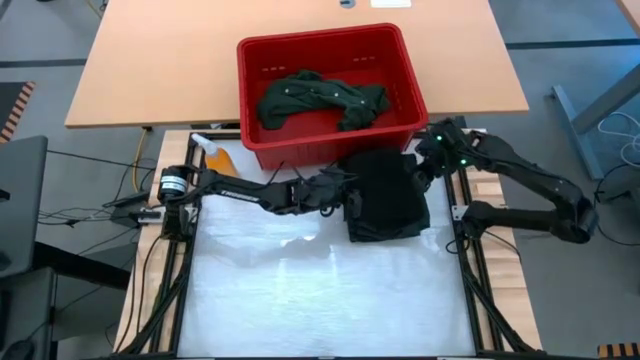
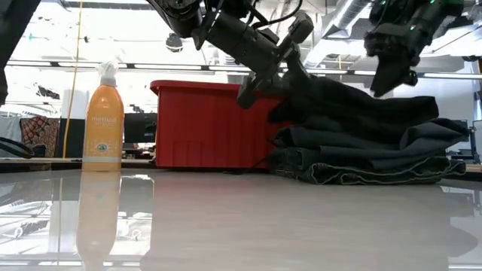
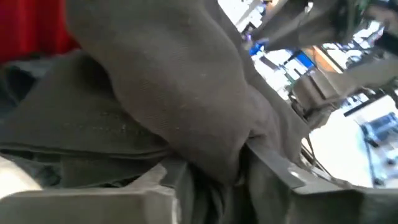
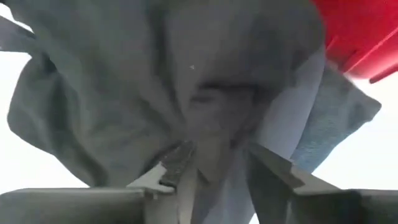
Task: Fold Laundry from Bin
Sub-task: Stack the black shirt on top of the dark blue shorts
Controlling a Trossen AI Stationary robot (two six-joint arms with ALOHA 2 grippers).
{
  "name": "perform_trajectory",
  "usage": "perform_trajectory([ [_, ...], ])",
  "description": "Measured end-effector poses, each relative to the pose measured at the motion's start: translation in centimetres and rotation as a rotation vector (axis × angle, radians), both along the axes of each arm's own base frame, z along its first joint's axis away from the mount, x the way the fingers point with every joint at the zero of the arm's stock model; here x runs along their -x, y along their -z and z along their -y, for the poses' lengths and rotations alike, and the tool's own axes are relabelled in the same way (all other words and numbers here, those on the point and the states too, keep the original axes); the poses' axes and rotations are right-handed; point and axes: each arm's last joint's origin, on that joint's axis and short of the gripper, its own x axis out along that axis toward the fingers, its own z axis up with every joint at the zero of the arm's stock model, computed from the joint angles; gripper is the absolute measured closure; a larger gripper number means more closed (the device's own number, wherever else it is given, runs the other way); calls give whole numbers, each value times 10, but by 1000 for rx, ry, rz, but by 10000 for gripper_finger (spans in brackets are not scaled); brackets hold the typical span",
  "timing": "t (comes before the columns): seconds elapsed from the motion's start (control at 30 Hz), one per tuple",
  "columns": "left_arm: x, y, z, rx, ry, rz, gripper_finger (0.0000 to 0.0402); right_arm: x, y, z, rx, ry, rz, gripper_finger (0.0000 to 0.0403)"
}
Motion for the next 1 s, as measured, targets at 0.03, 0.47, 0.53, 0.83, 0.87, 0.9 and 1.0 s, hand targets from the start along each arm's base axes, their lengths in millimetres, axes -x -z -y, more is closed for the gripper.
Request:
perform_trajectory([
  [0.03,0,0,0,6,17,-2,279,2,-3,-1,10,2,12,239],
  [0.47,29,-17,-15,4,64,-232,222,4,-25,-33,196,-144,456,237],
  [0.53,36,-25,-18,-12,45,-248,222,0,-17,-38,226,-193,535,244],
  [0.83,55,-71,4,-201,74,-173,221,-37,40,-44,386,-157,601,321],
  [0.87,52,-75,11,-257,94,-148,221,-39,45,-43,415,-142,569,333],
  [0.9,49,-75,19,-311,111,-134,221,-42,48,-42,452,-116,546,345],
  [1.0,34,-68,32,-432,103,-93,221,-49,57,-37,539,-25,478,377],
])
